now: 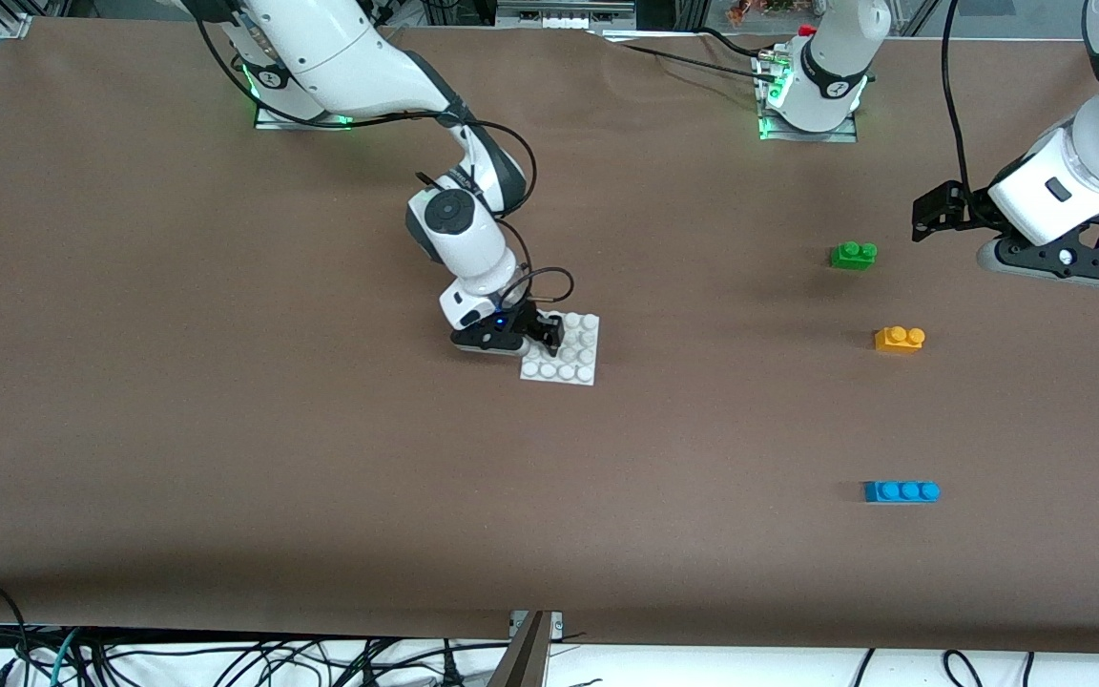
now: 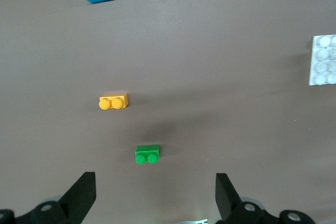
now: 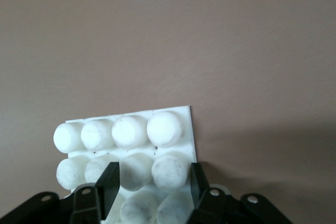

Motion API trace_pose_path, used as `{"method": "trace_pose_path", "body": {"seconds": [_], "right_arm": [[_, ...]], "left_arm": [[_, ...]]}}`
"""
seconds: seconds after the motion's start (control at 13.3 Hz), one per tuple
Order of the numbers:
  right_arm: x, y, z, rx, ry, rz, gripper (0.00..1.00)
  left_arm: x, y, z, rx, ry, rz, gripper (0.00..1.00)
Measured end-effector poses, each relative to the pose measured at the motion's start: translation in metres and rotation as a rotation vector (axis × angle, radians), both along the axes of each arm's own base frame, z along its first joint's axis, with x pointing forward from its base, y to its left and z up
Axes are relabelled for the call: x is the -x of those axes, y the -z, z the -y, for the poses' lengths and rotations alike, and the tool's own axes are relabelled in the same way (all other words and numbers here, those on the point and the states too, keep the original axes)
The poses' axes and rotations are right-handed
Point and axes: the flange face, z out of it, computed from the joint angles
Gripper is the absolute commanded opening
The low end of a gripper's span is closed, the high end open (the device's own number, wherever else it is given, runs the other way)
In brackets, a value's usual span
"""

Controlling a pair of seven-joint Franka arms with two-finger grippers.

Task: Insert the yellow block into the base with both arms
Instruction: 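Slide the white base plate toward the table middle with the right gripper, then release the plate and retract the right gripper while the left gripper reaches the yellow brick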

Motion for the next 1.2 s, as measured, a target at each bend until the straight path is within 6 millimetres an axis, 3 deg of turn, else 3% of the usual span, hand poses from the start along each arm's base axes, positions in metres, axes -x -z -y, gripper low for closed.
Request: {"method": "trace_pose_path", "body": {"seconds": [0.68, 0.98, 1.05, 1.2], "right_arm": [[0.026, 0.002, -0.056, -0.021, -0.061, 0.028, 0.62], [0.029, 0.002, -0.063, -0.025, -0.063, 0.029, 0.62], [0.029, 0.001, -0.062, -0.025, -0.062, 0.031, 0.64], [0.025, -0.001, -0.061, -0.027, -0.058, 0.036, 0.89]], "left_arm": [[-0.001, 0.001, -0.011, 0.002, -0.006, -0.005, 1.0], [-0.001, 0.001, -0.014, 0.002, -0.006, -0.008, 1.0], [-0.001, 0.001, -0.013, 0.002, -0.004, -0.008, 1.0], [-0.001, 0.001, -0.013, 0.002, -0.003, -0.008, 1.0]]}}
